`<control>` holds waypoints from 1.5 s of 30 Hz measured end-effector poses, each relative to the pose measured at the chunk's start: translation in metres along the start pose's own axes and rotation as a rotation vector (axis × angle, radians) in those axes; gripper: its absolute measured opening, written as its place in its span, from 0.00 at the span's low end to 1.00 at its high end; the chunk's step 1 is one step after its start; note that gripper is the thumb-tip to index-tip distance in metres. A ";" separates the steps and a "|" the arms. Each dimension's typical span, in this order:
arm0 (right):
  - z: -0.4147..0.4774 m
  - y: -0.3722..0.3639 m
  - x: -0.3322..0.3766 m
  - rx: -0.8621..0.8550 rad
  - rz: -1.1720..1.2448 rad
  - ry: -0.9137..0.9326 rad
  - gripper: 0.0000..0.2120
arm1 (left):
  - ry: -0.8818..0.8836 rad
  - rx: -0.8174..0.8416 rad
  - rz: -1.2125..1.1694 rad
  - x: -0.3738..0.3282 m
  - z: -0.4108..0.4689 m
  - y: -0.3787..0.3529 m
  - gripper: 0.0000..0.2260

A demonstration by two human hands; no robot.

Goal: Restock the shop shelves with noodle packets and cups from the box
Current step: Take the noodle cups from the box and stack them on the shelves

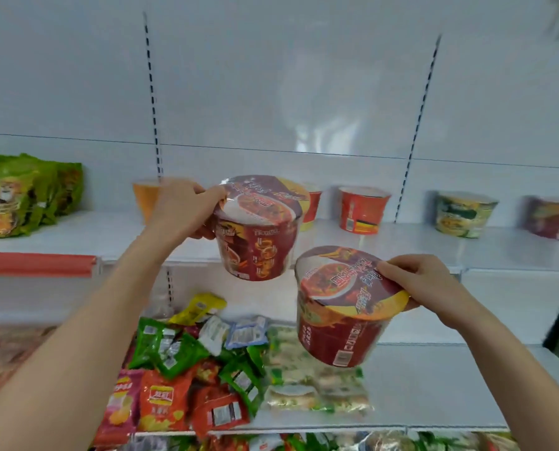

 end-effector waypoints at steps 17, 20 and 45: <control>-0.073 0.204 -0.137 -0.287 -0.220 -0.276 0.13 | -0.225 0.476 -0.161 -0.181 -0.026 -0.311 0.13; -0.086 0.257 -0.163 -0.289 -0.245 -0.285 0.13 | -0.239 0.514 -0.176 -0.219 -0.053 -0.364 0.12; 0.063 0.600 -0.334 -0.350 -0.213 -0.244 0.12 | -0.263 0.397 -0.208 -0.487 -0.017 -0.654 0.12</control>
Point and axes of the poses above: each hand's wrist, its own z-axis towards the middle knuckle, its own y-axis out of the back of the hand, x = y × z, the point moved 4 cm from there along z, towards the middle knuckle, and after that the axes turned 6 degrees about y, right-handed, at the moved point
